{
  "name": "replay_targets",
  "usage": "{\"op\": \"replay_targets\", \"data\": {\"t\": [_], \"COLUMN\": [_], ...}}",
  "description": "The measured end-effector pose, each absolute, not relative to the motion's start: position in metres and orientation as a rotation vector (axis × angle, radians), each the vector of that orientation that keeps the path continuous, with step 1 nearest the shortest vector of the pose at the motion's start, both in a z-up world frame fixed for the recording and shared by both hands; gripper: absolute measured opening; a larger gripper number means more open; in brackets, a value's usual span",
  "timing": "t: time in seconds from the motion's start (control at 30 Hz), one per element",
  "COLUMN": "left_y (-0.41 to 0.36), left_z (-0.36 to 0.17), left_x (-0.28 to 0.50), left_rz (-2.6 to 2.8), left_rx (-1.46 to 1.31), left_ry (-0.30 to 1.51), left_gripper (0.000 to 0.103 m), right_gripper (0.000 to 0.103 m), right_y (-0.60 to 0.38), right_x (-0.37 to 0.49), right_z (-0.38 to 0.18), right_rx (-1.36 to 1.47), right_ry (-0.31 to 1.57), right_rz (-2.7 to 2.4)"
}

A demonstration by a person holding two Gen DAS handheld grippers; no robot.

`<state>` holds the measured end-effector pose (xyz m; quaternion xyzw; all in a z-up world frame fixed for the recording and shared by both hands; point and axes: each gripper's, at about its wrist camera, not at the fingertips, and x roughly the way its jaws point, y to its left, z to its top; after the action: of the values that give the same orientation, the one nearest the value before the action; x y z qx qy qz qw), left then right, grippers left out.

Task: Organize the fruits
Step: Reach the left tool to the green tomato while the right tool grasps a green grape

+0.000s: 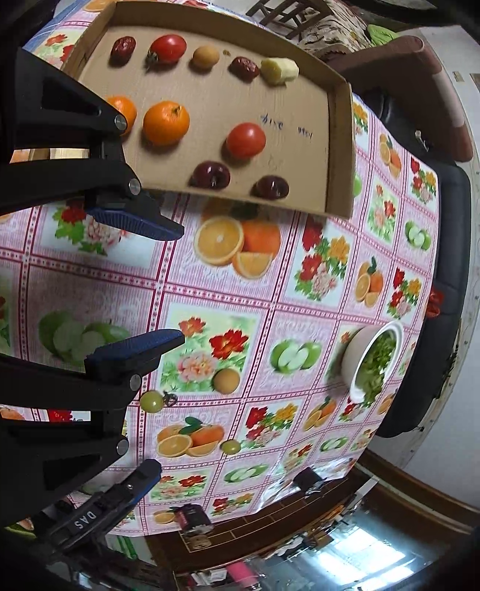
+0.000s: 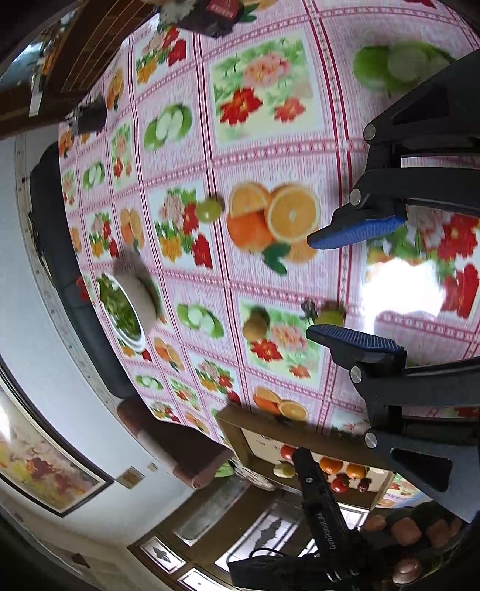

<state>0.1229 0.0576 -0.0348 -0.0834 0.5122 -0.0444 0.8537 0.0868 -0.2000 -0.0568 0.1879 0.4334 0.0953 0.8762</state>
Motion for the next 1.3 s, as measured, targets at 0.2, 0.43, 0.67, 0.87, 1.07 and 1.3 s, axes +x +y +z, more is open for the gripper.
{"op": "replay_targets", "data": {"t": [0.2,0.43,0.67,0.87,1.07,1.3], "left_y": [0.04,-0.006,-0.038,-0.049,-0.06,-0.067], "left_z": [-0.043,-0.052,-0.069,-0.08,-0.089,-0.086], "left_x": [0.121,0.107,0.112,0.122,0.119,0.115], "left_rz": [-0.141,-0.259,-0.296,-0.297,-0.274,-0.303], "left_rx": [-0.168,-0.099,-0.04,-0.021,0.036,0.071], "left_ry": [1.105,1.105,1.115,1.125,1.085,1.072], "left_gripper": [0.048,0.048,0.048,0.048,0.045,0.019], "right_gripper": [0.046,0.046,0.046,0.046,0.039,0.023], "right_y": [-0.216,-0.222,-0.227,-0.224,-0.214,-0.213], "right_x": [0.087,0.093,0.132,0.178,0.2,0.192], "right_z": [-0.063,-0.069,-0.067,-0.077,-0.091,-0.088], "right_rx": [0.41,0.398,0.331,0.24,0.144,0.153], "right_ry": [0.907,0.907,0.887,0.909,0.939,0.932], "right_rz": [0.17,0.151,0.122,0.068,0.044,0.06]}}
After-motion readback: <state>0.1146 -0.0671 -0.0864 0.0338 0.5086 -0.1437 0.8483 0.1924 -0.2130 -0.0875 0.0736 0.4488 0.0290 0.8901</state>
